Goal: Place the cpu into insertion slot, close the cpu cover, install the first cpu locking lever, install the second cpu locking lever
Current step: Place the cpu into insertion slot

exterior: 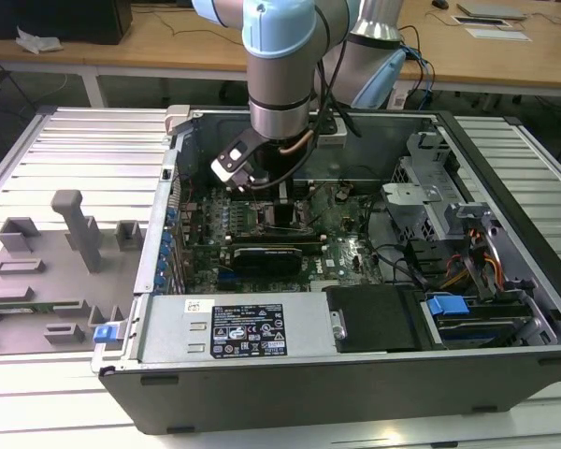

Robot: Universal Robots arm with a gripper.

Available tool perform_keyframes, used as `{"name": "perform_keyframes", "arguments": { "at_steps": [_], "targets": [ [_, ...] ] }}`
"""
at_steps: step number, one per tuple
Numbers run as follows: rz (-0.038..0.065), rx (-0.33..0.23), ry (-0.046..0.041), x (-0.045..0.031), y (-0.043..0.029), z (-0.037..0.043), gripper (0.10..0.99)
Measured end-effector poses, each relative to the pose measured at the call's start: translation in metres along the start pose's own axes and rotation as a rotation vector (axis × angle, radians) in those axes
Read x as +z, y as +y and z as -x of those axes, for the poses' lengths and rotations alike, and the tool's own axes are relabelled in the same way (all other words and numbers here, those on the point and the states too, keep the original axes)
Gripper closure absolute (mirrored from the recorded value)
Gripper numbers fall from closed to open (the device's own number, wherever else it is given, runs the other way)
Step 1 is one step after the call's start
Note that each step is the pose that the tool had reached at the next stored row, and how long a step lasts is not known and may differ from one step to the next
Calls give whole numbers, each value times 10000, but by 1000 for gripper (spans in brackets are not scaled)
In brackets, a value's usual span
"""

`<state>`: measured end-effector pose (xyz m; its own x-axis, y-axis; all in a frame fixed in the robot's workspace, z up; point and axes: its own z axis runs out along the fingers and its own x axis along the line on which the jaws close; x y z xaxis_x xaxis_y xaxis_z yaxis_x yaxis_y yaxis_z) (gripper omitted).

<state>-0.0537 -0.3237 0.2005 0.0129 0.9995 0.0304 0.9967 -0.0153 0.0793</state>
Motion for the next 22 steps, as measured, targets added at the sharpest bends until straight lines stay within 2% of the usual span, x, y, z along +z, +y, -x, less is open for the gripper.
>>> {"name": "perform_keyframes", "arguments": {
  "at_steps": [22],
  "targets": [
    [1,16,-1,10,10,-29,537]
  ]
}}
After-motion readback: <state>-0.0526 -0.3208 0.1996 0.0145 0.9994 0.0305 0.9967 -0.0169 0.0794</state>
